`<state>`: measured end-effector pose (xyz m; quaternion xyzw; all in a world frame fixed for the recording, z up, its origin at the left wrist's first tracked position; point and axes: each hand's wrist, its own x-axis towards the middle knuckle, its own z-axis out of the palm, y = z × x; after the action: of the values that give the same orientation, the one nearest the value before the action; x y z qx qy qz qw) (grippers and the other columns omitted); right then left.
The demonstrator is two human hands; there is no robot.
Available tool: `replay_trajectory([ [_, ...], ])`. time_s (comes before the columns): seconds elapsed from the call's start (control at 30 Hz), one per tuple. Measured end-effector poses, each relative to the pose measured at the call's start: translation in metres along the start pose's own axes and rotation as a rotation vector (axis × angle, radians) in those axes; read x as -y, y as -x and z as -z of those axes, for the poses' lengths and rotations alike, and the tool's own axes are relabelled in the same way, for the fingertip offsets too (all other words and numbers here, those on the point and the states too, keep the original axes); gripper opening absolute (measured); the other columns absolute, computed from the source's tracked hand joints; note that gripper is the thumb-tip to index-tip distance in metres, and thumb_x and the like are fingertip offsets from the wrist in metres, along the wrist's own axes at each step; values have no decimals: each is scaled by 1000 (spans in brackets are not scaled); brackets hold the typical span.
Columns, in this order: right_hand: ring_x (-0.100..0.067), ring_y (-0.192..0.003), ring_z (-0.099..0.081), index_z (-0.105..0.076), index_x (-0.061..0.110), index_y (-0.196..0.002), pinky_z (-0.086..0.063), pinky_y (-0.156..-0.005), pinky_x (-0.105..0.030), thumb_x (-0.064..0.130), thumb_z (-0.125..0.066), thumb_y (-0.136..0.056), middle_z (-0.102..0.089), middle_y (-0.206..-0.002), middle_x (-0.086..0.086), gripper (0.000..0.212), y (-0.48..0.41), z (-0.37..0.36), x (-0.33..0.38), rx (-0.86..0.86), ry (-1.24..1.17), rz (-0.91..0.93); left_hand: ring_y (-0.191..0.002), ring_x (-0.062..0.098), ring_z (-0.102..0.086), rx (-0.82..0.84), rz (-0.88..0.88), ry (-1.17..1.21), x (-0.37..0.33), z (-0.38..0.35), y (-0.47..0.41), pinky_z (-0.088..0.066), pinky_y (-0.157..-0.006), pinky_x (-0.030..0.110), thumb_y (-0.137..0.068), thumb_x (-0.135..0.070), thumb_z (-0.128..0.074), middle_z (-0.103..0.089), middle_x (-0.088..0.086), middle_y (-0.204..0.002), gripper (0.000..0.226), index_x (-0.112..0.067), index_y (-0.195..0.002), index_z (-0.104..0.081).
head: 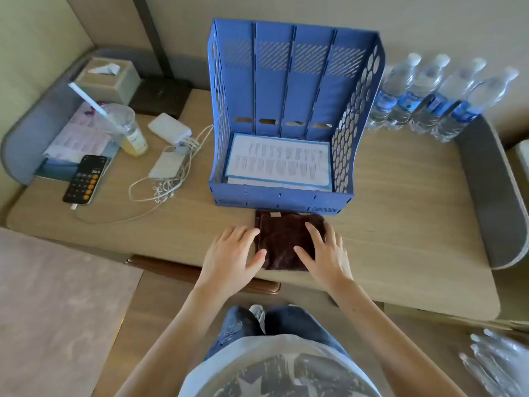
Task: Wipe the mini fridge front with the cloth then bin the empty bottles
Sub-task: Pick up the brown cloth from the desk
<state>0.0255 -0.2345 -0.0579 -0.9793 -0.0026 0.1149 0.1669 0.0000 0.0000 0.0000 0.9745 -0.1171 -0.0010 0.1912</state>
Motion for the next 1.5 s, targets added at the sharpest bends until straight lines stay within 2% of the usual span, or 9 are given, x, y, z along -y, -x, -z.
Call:
replay_trajectory([
  [0.2, -47, -139, -30, -30, 31, -157, -34, -113, -51, 54, -70, -87, -17, -160, -23, 83, -6, -10, -3, 92, -142, -90, -102, 28, -63, 42, 57, -1, 6, -5, -5, -53, -80, 39, -87, -30, -70, -68, 1, -115, 38, -11, -119, -66],
  [0.43, -39, -125, -44, -35, 35, -152, -41, -109, -42, 43, -84, -77, -37, -135, -19, 91, -17, -6, -7, 155, -339, -165, -105, 24, -60, 45, 111, 11, 9, -14, -7, -51, -83, 36, -90, -34, -65, -65, -2, -117, 37, -14, -121, -64],
  [0.6, -23, -101, -52, -43, 35, -141, -43, -87, -24, 30, -91, -69, -55, -111, -10, 86, -23, -2, -10, 137, -531, -194, -107, 23, -59, 53, 131, 20, 5, -15, -10, -51, -84, 36, -91, -35, -64, -64, -2, -118, 36, -14, -121, -64],
  [0.7, -10, -87, -62, -48, 30, -135, -43, -69, -10, 24, -90, -71, -63, -96, 8, 78, -24, -2, -10, 117, -598, -164, -110, 23, -58, 57, 141, 25, 2, -15, -13, -51, -85, 36, -92, -35, -63, -63, -1, -120, 37, -14, -122, -64],
  [0.87, -18, -101, -64, -49, 35, -129, -55, -85, -33, 24, -83, -80, -66, -103, 10, 60, -20, -4, -11, 73, -652, -96, -112, 23, -57, 65, 155, 12, -4, -12, -16, -50, -86, 36, -93, -35, -61, -63, -1, -122, 38, -13, -125, -63],
  [1.03, -4, -100, -65, -57, 32, -120, -57, -90, -35, 24, -82, -84, -66, -106, 18, 45, -17, 2, -8, 13, -822, -66, -110, 23, -58, 55, 170, 11, -13, -10, -17, -50, -84, 34, -93, -33, -61, -63, -1, -122, 36, -14, -124, -63],
  [1.2, -3, -90, -67, -61, 37, -110, -59, -74, -23, 23, -82, -84, -68, -97, 22, 36, -7, 26, -6, -62, -934, 3, -105, 25, -60, -23, 148, 21, -30, -3, -23, -53, -78, 36, -91, -28, -67, -65, -1, -117, 33, -12, -119, -65],
  [1.33, -1, -92, -64, -63, 37, -108, -52, -73, -12, 19, -79, -86, -67, -100, 25, 32, 1, 58, -10, -149, -972, 53, -104, 26, -62, -92, 95, 27, -52, 9, -36, -53, -78, 37, -89, -26, -69, -66, 2, -115, 34, -10, -119, -66],
  [1.5, -4, -94, -65, -64, 33, -111, -53, -78, -18, 15, -74, -90, -68, -102, 20, 29, 10, 101, -22, -271, -1047, 92, -109, 25, -61, -159, -19, 46, -82, 26, -59, -55, -85, 40, -93, -32, -60, -66, 2, -119, 37, -10, -123, -64],
])
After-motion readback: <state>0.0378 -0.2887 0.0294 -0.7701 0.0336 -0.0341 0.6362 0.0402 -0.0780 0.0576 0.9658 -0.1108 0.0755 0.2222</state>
